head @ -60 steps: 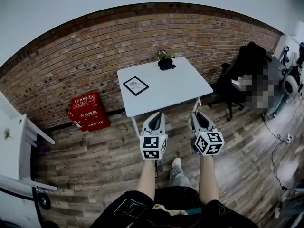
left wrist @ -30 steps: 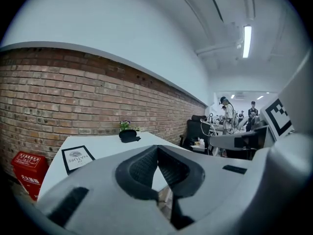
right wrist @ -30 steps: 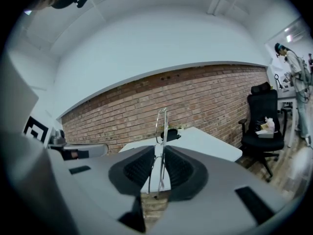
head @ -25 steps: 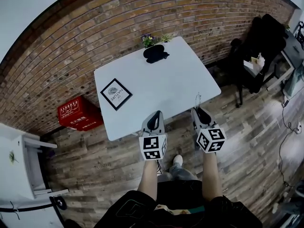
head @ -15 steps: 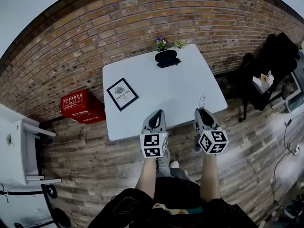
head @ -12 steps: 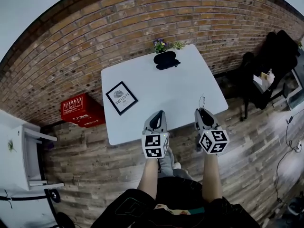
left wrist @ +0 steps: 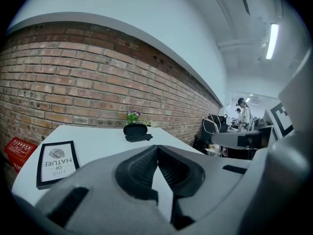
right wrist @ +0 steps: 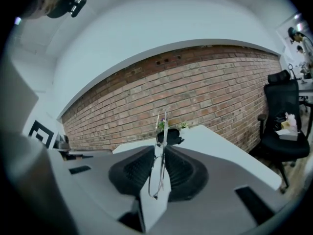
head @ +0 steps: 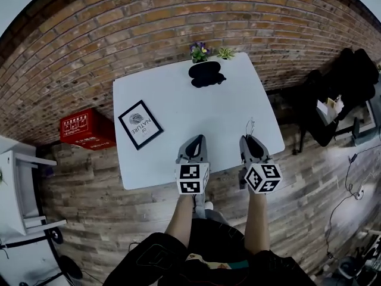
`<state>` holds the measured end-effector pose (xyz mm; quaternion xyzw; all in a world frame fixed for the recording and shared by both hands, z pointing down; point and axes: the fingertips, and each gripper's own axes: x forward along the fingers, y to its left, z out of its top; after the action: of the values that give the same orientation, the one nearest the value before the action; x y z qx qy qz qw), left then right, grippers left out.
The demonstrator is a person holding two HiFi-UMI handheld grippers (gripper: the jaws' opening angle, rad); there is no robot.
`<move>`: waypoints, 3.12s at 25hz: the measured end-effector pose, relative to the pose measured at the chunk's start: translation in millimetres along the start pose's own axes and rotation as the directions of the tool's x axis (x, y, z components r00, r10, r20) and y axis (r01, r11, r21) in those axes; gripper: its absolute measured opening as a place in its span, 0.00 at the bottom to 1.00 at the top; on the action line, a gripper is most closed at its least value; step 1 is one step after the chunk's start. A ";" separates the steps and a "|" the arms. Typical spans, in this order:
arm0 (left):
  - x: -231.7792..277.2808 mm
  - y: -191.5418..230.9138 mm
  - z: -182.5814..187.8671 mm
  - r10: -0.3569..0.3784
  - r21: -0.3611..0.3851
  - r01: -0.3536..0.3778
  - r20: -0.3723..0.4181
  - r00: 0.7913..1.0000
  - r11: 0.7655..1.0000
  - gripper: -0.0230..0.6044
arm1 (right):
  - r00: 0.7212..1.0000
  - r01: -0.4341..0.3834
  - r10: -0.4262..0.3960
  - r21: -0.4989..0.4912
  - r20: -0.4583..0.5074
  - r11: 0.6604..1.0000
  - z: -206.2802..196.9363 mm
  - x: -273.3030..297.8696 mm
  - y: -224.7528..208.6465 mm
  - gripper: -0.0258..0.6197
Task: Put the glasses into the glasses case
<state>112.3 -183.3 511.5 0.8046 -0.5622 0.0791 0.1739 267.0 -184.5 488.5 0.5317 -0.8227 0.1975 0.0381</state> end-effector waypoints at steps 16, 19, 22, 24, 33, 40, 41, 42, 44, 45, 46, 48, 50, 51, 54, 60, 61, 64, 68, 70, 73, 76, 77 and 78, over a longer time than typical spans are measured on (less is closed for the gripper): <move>82.7 65.6 -20.8 0.024 -0.118 -0.034 -0.083 0.996 0.992 0.05 | 0.995 -0.031 0.032 0.010 -0.094 0.999 -11.4 123.9 -7.2 0.15; 103.1 75.0 -16.0 0.015 -0.145 -0.026 -0.077 0.997 0.989 0.05 | 0.993 -0.028 0.025 -0.019 -0.117 0.999 -7.5 143.1 -11.9 0.15; 118.7 82.2 -11.9 0.008 -0.174 -0.020 -0.069 0.998 0.985 0.05 | 0.990 -0.027 0.018 -0.064 -0.142 0.998 -1.6 159.0 -17.1 0.15; 127.4 89.1 -10.8 0.006 -0.188 -0.018 -0.067 0.998 0.982 0.05 | 0.988 -0.032 0.017 -0.093 -0.155 0.995 0.8 170.8 -17.0 0.15; 147.4 108.1 0.3 -0.008 -0.207 -0.001 -0.047 0.999 0.978 0.05 | 0.976 -0.090 0.035 -0.256 -0.214 0.962 9.5 208.2 -7.6 0.15; 152.7 108.1 2.3 -0.008 -0.137 -0.001 -0.062 0.998 0.991 0.05 | 0.957 -0.193 0.075 -0.424 -0.280 0.885 15.6 231.3 0.6 0.15; 153.6 108.5 3.8 -0.008 -0.135 -0.001 -0.060 0.998 0.991 0.05 | 0.953 -0.206 0.076 -0.444 -0.292 0.872 15.0 233.6 0.5 0.15; 154.3 109.6 5.3 -0.005 -0.135 -0.003 -0.059 0.998 0.991 0.05 | 0.950 -0.218 0.078 -0.461 -0.303 0.860 14.7 235.7 0.5 0.15; 156.0 114.5 7.8 0.005 -0.141 -0.013 -0.057 0.998 0.990 0.05 | 0.942 -0.245 0.084 -0.496 -0.324 0.833 14.9 241.6 2.6 0.15; 157.1 117.7 8.5 0.011 -0.146 -0.019 -0.055 0.998 0.989 0.05 | 0.938 -0.260 0.087 -0.516 -0.336 0.816 15.0 245.7 4.6 0.15; 158.3 120.4 8.6 0.017 -0.151 -0.025 -0.055 0.998 0.988 0.05 | 0.933 -0.275 0.088 -0.535 -0.349 0.799 14.6 249.7 6.2 0.15; 160.8 122.6 6.5 0.021 -0.158 -0.030 -0.057 0.998 0.987 0.05 | 0.923 -0.303 0.085 -0.574 -0.375 0.761 12.1 256.6 6.4 0.15; 163.7 122.5 3.6 0.022 -0.160 -0.031 -0.063 0.998 0.987 0.05 | 0.916 -0.327 0.084 -0.607 -0.393 0.724 11.6 264.1 6.7 0.15; 165.1 122.3 2.3 0.022 -0.161 -0.032 -0.066 0.998 0.986 0.05 | 0.912 -0.337 0.083 -0.620 -0.401 0.708 11.4 267.7 6.4 0.15; 169.7 123.1 0.4 0.024 -0.165 -0.036 -0.074 0.997 0.986 0.05 | 0.901 -0.366 0.078 -0.649 -0.428 0.667 8.5 276.7 3.1 0.15; 176.9 131.2 1.7 0.042 -0.175 -0.054 -0.074 0.996 0.983 0.05 | 0.869 -0.439 0.057 -0.715 -0.491 0.544 3.8 298.1 -1.8 0.15; 178.1 132.7 1.2 0.045 -0.179 -0.058 -0.074 0.996 0.982 0.05 | 0.864 -0.452 0.052 -0.726 -0.501 0.519 3.9 302.0 -2.3 0.15; 182.4 132.9 0.1 0.042 -0.187 -0.055 -0.073 0.996 0.981 0.05 | 0.851 -0.485 0.036 -0.755 -0.525 0.442 3.2 314.5 -3.9 0.15; 187.7 129.3 -6.8 0.039 -0.196 -0.052 -0.069 0.997 0.979 0.05 | 0.829 -0.532 0.018 -0.778 -0.559 0.334 -1.7 331.2 -4.8 0.15; 188.9 132.9 -7.9 0.050 -0.199 -0.062 -0.067 0.996 0.978 0.05 | 0.813 -0.563 0.012 -0.781 -0.582 0.271 -5.6 338.1 -3.6 0.15; 190.5 142.3 -7.5 0.075 -0.205 -0.087 -0.066 0.995 0.975 0.05 | 0.784 -0.611 0.005 -0.770 -0.620 0.184 -11.2 347.2 -1.7 0.15; 189.6 151.0 -3.0 0.092 -0.202 -0.105 -0.073 0.993 0.974 0.05 | 0.751 -0.656 -0.017 -0.748 -0.661 0.097 -19.9 354.9 -5.0 0.15; 189.6 153.1 -3.0 0.097 -0.202 -0.111 -0.080 0.992 0.973 0.05 | 0.742 -0.667 -0.026 -0.742 -0.670 0.072 -22.6 357.7 -7.1 0.15; 190.2 154.3 -4.3 0.101 -0.203 -0.116 -0.085 0.991 0.972 0.05 | 0.735 -0.675 -0.034 -0.736 -0.677 0.050 -24.7 360.6 -9.4 0.15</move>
<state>36.3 -396.0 606.4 0.7466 -0.6037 0.0594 0.2730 116.0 -488.9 612.2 0.0814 -0.7960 -0.2444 0.5477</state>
